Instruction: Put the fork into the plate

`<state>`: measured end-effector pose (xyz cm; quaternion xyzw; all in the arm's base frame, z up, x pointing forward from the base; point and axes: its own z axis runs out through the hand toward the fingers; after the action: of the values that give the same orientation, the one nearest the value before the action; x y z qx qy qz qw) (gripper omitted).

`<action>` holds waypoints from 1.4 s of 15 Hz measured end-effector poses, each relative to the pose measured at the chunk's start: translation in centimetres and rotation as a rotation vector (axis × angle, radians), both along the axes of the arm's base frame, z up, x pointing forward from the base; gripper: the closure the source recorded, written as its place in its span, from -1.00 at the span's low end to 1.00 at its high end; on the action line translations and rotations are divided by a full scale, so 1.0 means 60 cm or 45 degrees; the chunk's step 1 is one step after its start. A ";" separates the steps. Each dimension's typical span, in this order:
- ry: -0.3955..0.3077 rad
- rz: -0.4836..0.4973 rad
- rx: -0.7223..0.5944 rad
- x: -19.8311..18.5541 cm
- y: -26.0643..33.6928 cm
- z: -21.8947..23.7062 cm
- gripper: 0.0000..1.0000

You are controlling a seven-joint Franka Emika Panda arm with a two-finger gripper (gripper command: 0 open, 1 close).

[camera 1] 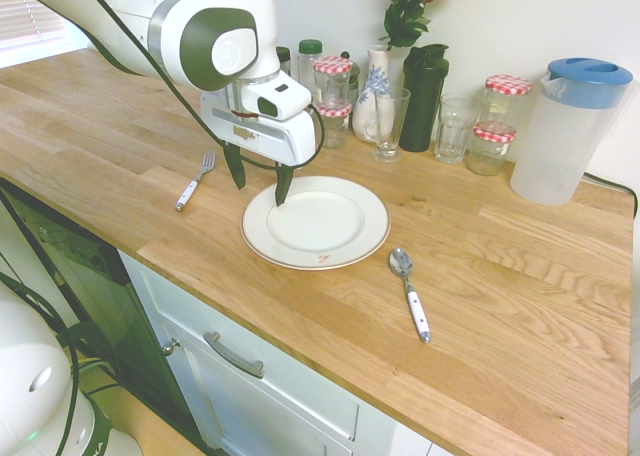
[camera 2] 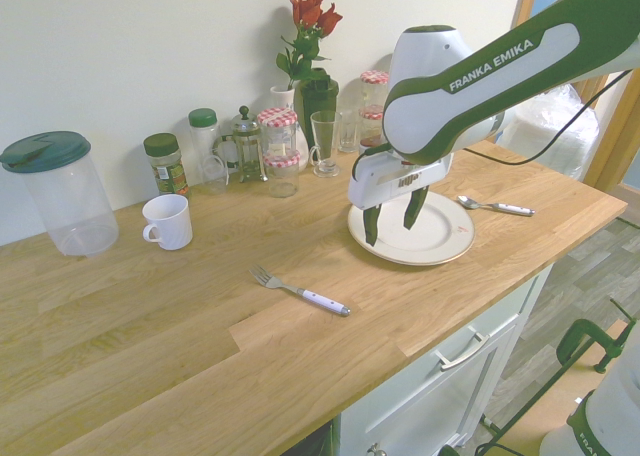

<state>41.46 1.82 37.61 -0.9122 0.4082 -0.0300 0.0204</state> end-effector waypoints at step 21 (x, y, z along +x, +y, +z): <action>-0.010 0.379 -0.083 -0.039 0.275 0.043 -1.00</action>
<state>39.13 18.33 40.17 -0.9627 0.2671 -0.0436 -0.0035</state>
